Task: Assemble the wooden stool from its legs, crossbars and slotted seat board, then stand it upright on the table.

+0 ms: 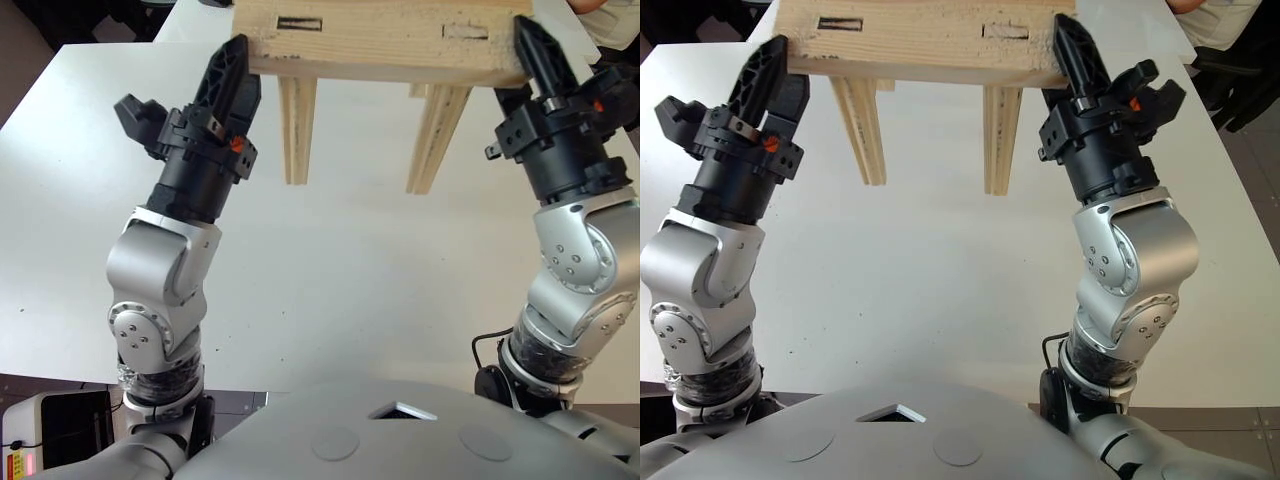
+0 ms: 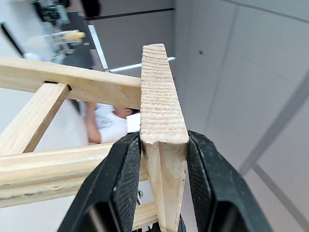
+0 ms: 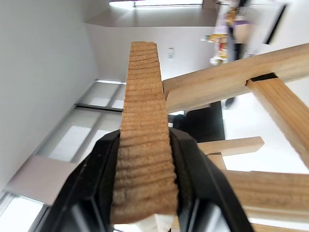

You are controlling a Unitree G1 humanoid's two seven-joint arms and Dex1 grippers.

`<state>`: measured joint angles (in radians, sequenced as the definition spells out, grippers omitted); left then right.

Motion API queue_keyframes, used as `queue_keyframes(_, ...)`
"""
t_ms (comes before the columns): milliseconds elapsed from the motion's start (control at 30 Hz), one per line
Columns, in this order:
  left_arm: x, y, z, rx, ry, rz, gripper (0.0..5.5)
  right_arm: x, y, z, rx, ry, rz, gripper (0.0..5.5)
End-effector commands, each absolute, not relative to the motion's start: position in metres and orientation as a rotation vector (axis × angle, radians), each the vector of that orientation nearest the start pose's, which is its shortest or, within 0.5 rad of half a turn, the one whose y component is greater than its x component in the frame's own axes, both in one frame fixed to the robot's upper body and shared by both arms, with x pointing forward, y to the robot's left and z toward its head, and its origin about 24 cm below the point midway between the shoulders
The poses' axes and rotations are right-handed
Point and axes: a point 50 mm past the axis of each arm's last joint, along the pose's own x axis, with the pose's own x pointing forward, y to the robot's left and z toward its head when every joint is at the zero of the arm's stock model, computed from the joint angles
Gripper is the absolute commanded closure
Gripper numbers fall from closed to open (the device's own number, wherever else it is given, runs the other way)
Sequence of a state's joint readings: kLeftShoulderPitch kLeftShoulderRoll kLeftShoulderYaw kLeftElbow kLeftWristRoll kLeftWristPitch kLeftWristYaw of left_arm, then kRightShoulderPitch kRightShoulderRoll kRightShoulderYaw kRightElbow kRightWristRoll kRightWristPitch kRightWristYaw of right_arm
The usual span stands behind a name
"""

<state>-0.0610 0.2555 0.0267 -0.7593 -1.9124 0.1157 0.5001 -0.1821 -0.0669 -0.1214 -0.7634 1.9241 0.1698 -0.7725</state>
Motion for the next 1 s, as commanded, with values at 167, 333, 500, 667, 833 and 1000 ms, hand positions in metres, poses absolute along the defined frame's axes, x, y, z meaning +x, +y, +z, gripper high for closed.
queue_keyframes(167, 0.216, 0.141, 0.162, -1.472, 0.098, -0.309, 4.18, 0.231, -0.138, 0.178, 1.633, 0.313, 0.255, 4.19)
queue_keyframes(333, 0.221, 0.147, 0.134, -1.437, 0.145, -0.218, 4.17, 0.235, -0.143, 0.157, 1.616, 0.38, 0.154, 4.19)
queue_keyframes(500, 0.224, 0.15, 0.139, -1.431, 0.101, -0.23, 4.16, 0.236, -0.147, 0.15, 1.574, 0.374, 0.089, 4.19)
queue_keyframes(667, 0.215, 0.148, 0.159, -1.417, -0.023, -0.391, 3.46, 0.236, -0.151, 0.158, 1.517, 0.25, 0.184, 3.72)
queue_keyframes(833, 0.211, 0.153, 0.169, -1.392, -0.094, -0.404, 2.64, 0.237, -0.164, 0.173, 1.527, 0.164, 0.232, 2.91)
queue_keyframes(1000, 0.202, 0.172, 0.168, -1.264, -0.119, -0.386, 2.49, 0.238, -0.191, 0.175, 1.38, 0.082, 0.213, 2.84)
